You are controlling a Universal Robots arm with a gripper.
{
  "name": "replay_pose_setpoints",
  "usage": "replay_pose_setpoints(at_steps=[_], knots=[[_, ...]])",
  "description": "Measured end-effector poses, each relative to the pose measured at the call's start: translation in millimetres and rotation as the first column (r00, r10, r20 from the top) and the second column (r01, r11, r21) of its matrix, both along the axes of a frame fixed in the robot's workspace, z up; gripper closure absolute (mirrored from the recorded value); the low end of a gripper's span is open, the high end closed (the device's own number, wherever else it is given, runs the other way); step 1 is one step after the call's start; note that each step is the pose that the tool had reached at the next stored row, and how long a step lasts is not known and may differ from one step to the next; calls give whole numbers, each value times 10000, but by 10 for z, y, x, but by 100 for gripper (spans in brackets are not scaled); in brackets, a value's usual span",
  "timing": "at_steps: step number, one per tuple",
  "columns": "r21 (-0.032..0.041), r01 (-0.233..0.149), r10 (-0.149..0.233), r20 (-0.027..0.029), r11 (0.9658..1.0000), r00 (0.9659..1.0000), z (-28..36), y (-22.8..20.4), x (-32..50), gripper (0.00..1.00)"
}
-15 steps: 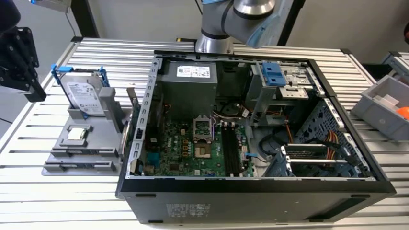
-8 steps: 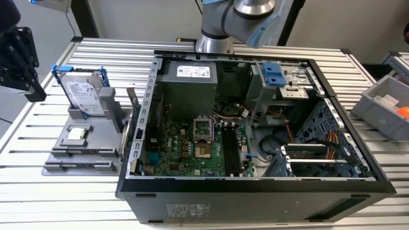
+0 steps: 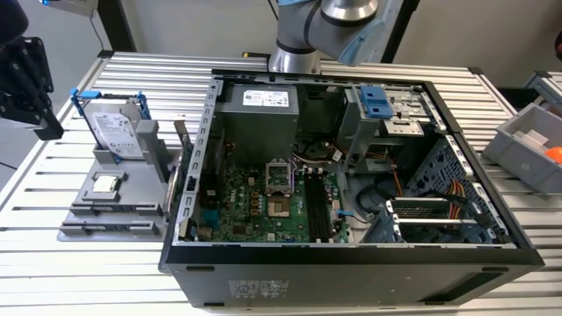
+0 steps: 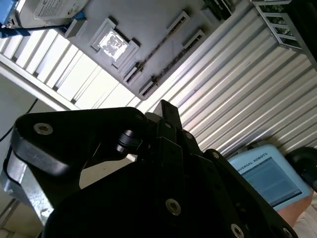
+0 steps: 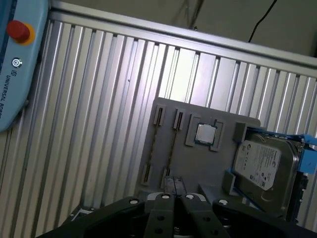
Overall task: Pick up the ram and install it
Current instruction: 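Pick up the ram and move it above insertion slot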
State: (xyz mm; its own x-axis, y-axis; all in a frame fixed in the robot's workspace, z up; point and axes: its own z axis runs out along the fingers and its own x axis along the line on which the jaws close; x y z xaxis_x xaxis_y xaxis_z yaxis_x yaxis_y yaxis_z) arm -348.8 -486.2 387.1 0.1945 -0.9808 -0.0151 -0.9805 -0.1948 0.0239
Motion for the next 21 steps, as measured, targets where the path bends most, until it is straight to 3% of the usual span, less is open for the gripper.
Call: replay_pose_setpoints(at_steps=[4, 8, 11, 16, 21], knots=[[-1, 532, -532, -1, 9986, 9986, 0, 1, 0, 100], [-1, 1260, -1260, -1, 9920, 9920, -5, 1, -1, 100], [-2, 1786, -1786, -1, 9839, 9839, -10, 0, 0, 100], [-1, 2578, -2578, -1, 9662, 9662, -18, 1, 0, 100], [0, 2599, -2599, 0, 9656, 9656, -18, 0, 0, 100]])
